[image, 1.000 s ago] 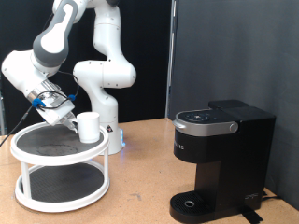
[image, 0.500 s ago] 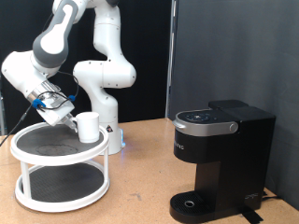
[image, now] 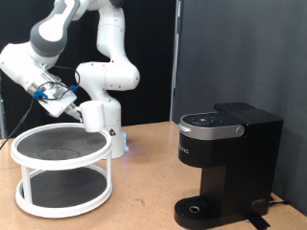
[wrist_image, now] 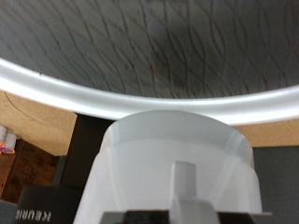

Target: Make a cup of coffee with the keurig machine

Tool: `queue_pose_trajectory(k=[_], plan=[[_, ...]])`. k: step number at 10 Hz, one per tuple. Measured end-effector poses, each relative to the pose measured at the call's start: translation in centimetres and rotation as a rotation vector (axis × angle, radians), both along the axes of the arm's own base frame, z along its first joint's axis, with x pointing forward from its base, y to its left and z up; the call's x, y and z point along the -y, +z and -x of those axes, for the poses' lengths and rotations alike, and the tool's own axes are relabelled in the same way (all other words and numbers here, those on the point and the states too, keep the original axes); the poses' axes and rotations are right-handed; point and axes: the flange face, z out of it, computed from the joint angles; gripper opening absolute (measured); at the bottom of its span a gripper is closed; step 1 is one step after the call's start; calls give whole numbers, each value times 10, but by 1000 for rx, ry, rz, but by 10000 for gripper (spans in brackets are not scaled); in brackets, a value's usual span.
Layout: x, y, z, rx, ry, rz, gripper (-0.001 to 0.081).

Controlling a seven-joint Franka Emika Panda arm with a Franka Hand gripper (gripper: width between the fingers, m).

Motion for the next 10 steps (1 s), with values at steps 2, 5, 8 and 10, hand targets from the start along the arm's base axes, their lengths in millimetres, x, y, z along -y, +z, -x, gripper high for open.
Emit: queue_pose_trajectory(k=[2, 5, 8, 10], plan=[[1, 20, 4, 3, 21, -1, 3], [-1, 25, 5, -11, 32, -6, 3], [-29, 27, -21, -82, -59, -18, 3], [-53, 28, -44, -49, -174, -4, 3]])
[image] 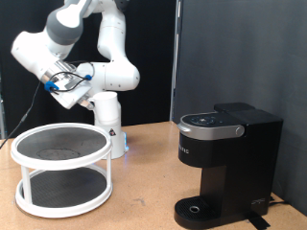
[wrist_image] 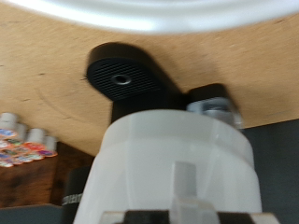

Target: Make a cup of coffee with the keurig machine

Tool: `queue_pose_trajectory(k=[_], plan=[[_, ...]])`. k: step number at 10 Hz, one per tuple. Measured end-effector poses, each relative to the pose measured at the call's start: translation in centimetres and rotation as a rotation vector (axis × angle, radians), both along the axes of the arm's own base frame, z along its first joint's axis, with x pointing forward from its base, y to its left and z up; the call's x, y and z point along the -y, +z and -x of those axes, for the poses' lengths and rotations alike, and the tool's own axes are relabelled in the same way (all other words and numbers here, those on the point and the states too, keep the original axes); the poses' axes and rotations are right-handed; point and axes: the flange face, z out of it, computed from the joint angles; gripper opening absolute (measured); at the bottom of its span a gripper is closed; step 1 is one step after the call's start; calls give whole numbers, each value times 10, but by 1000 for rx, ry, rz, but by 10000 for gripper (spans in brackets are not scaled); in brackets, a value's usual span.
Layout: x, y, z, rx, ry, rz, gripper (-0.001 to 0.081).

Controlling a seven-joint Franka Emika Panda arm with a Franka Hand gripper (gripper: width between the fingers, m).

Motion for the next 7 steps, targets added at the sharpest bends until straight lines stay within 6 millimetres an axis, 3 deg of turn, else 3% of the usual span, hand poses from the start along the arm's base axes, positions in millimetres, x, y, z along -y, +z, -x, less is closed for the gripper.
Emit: queue_pose_trajectory(k=[7], plan=[[-79, 3, -67, 50, -45, 59, 3]])
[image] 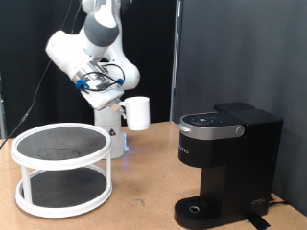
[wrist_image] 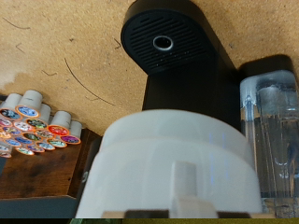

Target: Make a cup of coffee with the keurig machine

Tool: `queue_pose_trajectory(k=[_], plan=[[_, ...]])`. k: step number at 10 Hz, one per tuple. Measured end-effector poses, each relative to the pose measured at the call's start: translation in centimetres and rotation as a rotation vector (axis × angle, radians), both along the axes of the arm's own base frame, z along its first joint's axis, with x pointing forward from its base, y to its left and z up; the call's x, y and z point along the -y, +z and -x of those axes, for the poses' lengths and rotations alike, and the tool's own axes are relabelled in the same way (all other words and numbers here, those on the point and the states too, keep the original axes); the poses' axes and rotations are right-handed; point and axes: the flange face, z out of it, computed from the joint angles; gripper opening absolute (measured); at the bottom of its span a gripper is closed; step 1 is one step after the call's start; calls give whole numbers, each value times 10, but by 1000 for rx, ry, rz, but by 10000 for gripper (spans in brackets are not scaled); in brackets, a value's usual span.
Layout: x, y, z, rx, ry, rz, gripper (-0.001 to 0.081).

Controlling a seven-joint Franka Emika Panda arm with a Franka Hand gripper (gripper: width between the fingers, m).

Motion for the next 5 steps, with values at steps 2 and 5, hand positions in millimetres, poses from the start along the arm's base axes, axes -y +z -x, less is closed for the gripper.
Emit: queue_pose_trajectory(k=[2, 5], plan=[[-4, -3, -7, -7, 1, 9, 3], [-7, -7, -12, -43, 13, 20, 3]])
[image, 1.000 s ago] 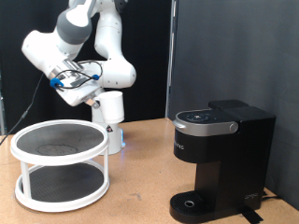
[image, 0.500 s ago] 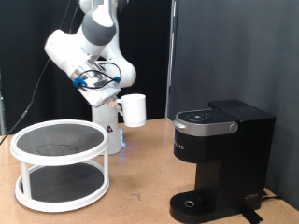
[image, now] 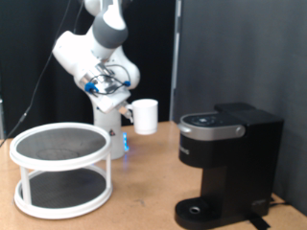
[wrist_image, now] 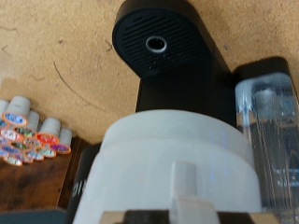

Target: Make a cup of coffee with the keurig machine

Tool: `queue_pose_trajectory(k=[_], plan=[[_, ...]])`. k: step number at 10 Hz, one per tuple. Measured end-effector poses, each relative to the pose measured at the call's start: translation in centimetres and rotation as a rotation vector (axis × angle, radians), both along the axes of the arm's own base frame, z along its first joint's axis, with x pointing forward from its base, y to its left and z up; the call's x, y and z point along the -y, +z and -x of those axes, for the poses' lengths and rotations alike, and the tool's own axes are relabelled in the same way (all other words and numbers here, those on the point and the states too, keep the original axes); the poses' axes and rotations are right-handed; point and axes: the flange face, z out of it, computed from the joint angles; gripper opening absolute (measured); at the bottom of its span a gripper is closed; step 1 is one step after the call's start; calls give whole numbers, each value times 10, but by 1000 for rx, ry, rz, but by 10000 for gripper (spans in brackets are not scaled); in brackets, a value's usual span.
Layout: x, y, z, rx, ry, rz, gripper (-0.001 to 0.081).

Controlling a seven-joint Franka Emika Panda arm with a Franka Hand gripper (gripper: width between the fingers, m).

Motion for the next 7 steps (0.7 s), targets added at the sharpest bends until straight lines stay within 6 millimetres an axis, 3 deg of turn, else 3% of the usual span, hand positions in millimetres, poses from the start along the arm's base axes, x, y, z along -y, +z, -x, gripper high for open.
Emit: queue_pose_trajectory(k=[7], plan=[[-25, -79, -26, -42, -39, 169, 3]])
